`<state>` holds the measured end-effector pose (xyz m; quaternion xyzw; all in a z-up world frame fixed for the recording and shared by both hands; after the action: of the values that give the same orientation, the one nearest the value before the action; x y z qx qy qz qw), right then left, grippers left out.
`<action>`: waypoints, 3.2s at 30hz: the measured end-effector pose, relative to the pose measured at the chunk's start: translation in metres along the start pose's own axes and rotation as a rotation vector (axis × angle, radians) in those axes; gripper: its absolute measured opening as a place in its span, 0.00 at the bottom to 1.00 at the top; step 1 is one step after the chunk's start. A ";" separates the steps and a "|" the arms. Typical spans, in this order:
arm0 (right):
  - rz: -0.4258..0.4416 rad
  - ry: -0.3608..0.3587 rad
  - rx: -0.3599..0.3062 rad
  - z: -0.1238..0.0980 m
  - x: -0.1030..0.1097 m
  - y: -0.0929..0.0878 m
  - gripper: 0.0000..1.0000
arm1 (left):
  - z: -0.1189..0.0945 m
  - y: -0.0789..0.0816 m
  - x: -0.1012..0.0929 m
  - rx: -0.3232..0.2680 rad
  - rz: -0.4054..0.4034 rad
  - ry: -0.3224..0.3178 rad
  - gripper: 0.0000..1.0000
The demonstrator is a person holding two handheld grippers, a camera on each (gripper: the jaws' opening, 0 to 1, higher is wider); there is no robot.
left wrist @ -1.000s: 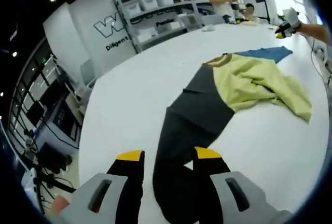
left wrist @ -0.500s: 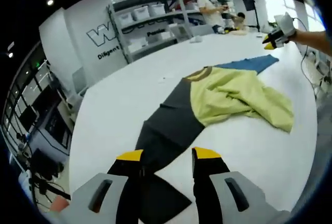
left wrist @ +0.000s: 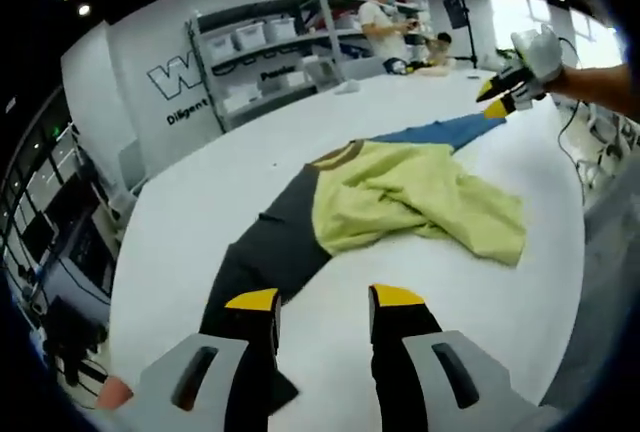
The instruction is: Fold the garment on the visible template until the final outline fits inside the template.
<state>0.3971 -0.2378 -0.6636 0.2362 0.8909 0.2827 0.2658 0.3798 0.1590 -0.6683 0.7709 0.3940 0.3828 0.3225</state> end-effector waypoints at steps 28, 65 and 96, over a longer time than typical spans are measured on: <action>-0.029 0.243 -0.024 0.026 0.106 0.010 0.17 | -0.027 0.004 -0.074 -0.025 -0.016 -0.147 0.31; 0.202 0.351 -0.016 0.040 0.127 -0.006 0.00 | -0.026 -0.007 -0.086 0.007 -0.051 -0.200 0.26; 0.176 0.264 -0.154 0.000 0.088 0.038 0.00 | -0.026 -0.009 -0.093 0.027 -0.033 -0.241 0.22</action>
<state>0.3417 -0.1596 -0.6699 0.2533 0.8695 0.4009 0.1381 0.3177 0.0889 -0.6943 0.8090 0.3700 0.2769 0.3633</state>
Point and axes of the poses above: the point that each gripper's makers call its tool centre point, and the gripper's own axes: z roughly forward along the fingers, x roughly to its left, y roughly out of its top, the point moved 9 cm from there along -z, roughly backward along the fingers, and after that the axes turned 13 degrees about y, right-handed, at the moved point
